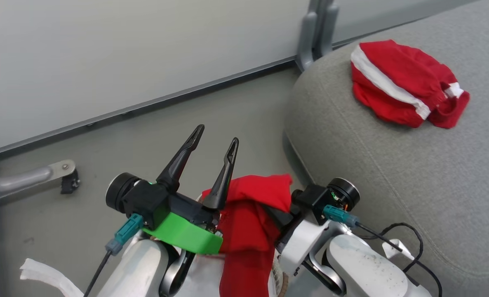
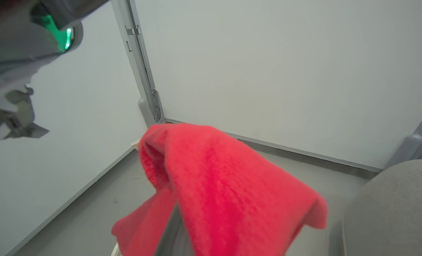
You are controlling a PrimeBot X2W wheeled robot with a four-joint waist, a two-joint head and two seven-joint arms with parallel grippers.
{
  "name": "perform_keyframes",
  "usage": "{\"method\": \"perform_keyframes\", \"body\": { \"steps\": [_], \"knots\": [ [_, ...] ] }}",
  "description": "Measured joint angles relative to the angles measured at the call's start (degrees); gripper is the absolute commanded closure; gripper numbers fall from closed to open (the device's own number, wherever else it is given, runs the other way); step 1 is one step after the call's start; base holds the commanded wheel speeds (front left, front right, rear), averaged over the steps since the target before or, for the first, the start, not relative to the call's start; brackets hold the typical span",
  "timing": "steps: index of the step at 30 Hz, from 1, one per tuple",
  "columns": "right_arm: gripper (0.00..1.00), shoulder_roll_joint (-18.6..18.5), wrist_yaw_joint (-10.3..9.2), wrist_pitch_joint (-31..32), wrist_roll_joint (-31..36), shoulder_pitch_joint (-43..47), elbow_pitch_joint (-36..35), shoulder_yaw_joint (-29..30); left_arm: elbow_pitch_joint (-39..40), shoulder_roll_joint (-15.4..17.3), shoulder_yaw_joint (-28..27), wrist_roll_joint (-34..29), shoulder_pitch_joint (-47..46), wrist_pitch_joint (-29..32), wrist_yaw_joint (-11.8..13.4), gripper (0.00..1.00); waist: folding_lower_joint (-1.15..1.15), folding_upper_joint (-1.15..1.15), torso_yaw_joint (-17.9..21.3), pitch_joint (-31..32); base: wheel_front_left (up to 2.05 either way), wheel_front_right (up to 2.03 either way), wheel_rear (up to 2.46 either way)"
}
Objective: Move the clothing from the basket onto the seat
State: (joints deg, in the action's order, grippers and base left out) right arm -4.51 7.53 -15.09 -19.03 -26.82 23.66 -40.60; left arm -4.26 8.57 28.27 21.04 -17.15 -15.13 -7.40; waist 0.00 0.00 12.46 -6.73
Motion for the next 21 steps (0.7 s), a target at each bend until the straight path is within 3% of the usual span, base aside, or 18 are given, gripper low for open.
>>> {"method": "perform_keyframes", "body": {
  "steps": [9,13,21],
  "knots": [
    [1.0,0.6,0.0,0.0,0.8,1.8,-2.1,3.6,-0.4,1.7,1.2,0.0,0.1,0.0,0.0,0.0,0.0,0.0,10.5,-1.2,0.0,0.0,0.0],
    [1.0,0.7,0.0,0.0,2.2,2.9,-3.9,7.9,-1.1,1.7,4.1,0.3,-0.7,0.0,0.0,0.0,0.0,0.0,14.7,-2.1,0.0,0.0,0.0],
    [1.0,-0.7,0.0,0.0,5.7,0.4,-8.4,14.7,-2.2,3.0,8.2,1.6,-3.5,0.0,0.0,0.0,0.0,0.0,18.3,-5.8,0.0,0.0,0.0]
  ]
}}
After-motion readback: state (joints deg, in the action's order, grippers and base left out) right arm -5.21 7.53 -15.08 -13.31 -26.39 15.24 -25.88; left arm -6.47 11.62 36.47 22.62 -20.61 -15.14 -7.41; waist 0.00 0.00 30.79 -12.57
